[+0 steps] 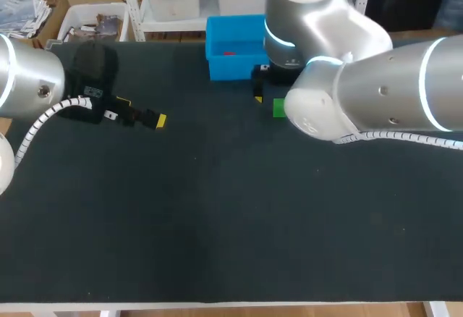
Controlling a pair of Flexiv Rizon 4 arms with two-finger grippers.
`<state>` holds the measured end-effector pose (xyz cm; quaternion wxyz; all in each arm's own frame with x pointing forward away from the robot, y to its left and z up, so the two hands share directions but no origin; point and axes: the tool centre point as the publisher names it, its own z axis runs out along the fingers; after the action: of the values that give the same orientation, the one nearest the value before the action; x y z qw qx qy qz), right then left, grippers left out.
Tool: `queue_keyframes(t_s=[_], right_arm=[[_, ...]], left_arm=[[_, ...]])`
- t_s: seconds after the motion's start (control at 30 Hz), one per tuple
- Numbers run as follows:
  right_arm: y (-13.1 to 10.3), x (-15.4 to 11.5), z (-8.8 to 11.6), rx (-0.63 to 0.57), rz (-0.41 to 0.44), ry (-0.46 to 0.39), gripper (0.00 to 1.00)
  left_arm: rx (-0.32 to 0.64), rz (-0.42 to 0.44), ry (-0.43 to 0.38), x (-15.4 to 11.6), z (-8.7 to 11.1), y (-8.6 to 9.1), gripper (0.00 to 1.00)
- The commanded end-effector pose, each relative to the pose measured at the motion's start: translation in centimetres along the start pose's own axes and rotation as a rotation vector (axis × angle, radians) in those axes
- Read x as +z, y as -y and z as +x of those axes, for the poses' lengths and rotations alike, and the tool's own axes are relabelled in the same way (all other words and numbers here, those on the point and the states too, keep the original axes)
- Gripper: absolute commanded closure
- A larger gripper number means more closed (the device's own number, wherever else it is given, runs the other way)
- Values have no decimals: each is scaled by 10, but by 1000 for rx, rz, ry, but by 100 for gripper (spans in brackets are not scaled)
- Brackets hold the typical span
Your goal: Use the left arm to pick the red cube and place it into the blue plastic box first, then use the right arm to grasp the green cube and put it into the same blue plastic box after the first action is fully finished.
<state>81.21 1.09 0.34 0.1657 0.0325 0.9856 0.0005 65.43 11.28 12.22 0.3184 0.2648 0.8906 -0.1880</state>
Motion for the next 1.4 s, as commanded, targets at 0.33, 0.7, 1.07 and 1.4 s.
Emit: queue_keyframes(t_s=[0.33, 0.7, 1.07, 1.4], right_arm=[[0, 12, -2, -9, 5, -32, 0], [0, 21, 8, -22, 13, -57, 0], [1, 23, 9, -24, 27, -50, 100], [5, 14, 8, -17, 30, -36, 100]], left_arm=[[2, 7, 4, 0, 1, -2, 0], [2, 7, 4, 0, 1, -2, 0], [2, 7, 4, 0, 1, -2, 0], [2, 7, 4, 0, 1, -2, 0]])
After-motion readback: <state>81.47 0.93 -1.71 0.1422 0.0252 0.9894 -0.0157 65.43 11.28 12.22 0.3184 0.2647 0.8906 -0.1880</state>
